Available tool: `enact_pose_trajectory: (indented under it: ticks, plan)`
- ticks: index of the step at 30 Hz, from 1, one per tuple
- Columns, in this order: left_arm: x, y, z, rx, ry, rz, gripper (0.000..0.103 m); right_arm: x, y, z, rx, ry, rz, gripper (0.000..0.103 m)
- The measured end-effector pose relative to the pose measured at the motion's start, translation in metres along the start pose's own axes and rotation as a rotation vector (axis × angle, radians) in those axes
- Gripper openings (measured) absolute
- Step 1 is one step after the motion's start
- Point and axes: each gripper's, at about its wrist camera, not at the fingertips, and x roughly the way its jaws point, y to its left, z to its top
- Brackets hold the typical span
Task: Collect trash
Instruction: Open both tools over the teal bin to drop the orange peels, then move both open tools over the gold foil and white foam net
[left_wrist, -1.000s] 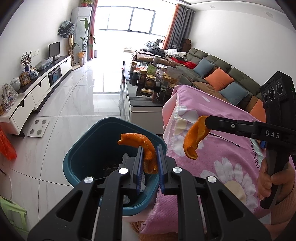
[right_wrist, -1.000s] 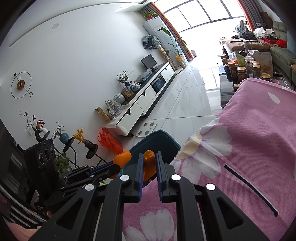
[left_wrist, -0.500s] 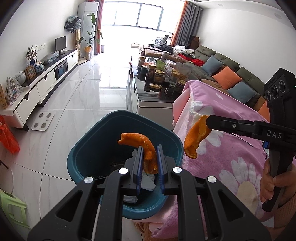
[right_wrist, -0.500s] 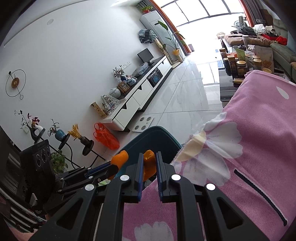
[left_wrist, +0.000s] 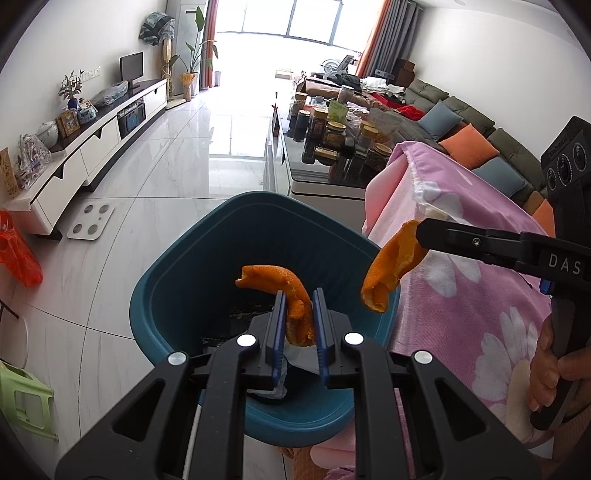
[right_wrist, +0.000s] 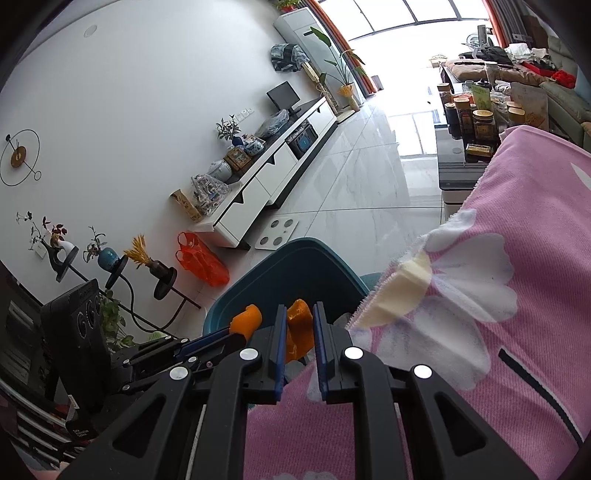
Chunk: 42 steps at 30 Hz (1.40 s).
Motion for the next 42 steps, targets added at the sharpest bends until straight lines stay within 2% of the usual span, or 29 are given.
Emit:
enact_pose_trajectory:
  ticks: [5,9,14,16,19,21,24,27,36,42]
  plan:
    - [0.009,0.003,-0.001,-0.010,0.007,0.003,0.017,0.005,0.002,-0.001,0.003,0.007,-0.007,0.015]
    - [0.011,0.005,-0.002,-0.020,0.009,0.008,0.028,0.004,0.003,-0.003,0.006,0.007,-0.005,0.018]
    - [-0.001,0.001,-0.003,-0.012,-0.029,0.008,0.041,-0.008,0.001,-0.006,0.016,-0.020,0.006,0.029]
    - [-0.009,-0.005,-0.004,0.000,-0.053,0.003,0.050,-0.018,0.002,-0.008,0.008,-0.039,0.010,0.038]
    - [-0.022,-0.018,-0.006,0.027,-0.095,-0.022,0.055,-0.039,0.001,-0.012,-0.010,-0.073,0.008,0.051]
    - [-0.031,-0.028,-0.008,0.048,-0.120,-0.055,0.066,-0.055,-0.001,-0.016,-0.018,-0.099,-0.003,0.053]
    - [-0.040,-0.050,-0.010,0.085,-0.142,-0.109,0.070,-0.085,-0.010,-0.023,-0.019,-0.145,-0.026,0.057]
    - [-0.042,-0.079,-0.011,0.143,-0.146,-0.168,0.071,-0.117,-0.023,-0.031,-0.011,-0.195,-0.072,0.057]
    - [-0.033,-0.180,-0.017,0.294,-0.111,-0.340,0.071,-0.210,-0.075,-0.069,0.069,-0.322,-0.251,0.060]
    - [-0.029,-0.246,-0.029,0.397,-0.081,-0.424,0.071,-0.258,-0.119,-0.088,0.158,-0.385,-0.347,0.060]
